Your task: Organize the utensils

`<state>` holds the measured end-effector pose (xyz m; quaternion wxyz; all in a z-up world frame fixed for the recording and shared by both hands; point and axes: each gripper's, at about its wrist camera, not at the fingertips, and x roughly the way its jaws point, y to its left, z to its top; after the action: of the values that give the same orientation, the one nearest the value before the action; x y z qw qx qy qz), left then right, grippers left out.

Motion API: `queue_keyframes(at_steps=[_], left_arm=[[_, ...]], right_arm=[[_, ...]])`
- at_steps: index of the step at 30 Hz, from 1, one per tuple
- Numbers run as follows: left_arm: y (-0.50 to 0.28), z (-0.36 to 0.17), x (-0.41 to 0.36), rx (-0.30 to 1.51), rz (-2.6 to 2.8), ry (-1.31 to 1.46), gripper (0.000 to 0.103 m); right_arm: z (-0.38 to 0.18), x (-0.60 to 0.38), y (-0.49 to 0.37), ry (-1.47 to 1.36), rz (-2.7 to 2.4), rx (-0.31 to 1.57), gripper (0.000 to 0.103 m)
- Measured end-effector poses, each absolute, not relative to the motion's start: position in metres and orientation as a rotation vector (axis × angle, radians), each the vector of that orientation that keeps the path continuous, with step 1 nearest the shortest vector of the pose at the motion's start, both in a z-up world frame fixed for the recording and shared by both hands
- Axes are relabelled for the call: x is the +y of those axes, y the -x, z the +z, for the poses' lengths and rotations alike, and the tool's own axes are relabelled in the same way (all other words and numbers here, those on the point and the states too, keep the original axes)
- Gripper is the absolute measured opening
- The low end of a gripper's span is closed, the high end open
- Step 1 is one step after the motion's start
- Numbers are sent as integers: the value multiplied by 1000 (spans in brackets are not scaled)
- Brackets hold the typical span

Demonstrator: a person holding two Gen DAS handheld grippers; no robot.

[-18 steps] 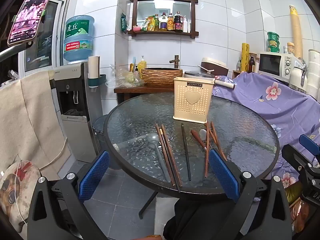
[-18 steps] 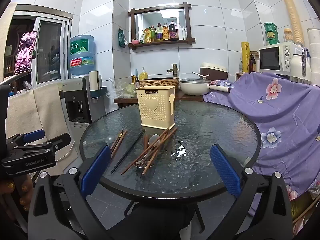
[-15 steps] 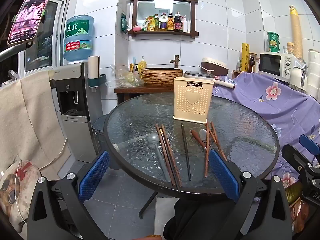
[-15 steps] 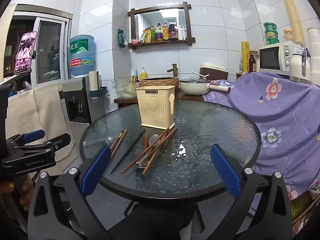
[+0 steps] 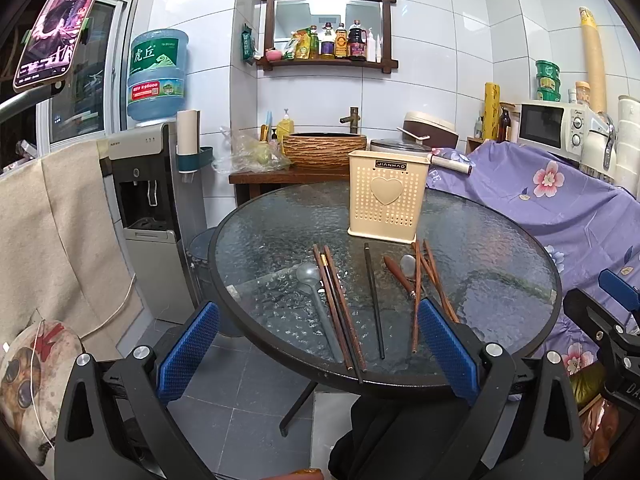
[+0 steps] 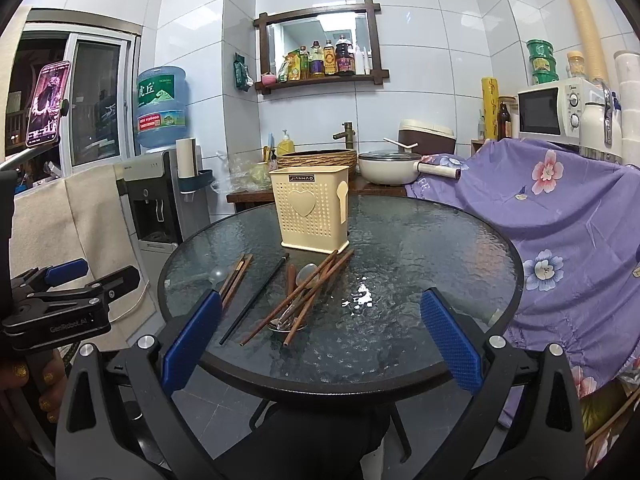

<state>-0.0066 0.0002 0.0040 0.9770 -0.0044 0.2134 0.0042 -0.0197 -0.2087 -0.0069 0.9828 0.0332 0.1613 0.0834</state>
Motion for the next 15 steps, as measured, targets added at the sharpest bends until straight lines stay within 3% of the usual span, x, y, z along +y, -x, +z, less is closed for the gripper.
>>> queue_keyframes(at_steps=[15], left_arm=[[1, -7, 3, 441, 12, 11, 97]], right_arm=[[-6, -209, 12, -66, 168, 340, 98]])
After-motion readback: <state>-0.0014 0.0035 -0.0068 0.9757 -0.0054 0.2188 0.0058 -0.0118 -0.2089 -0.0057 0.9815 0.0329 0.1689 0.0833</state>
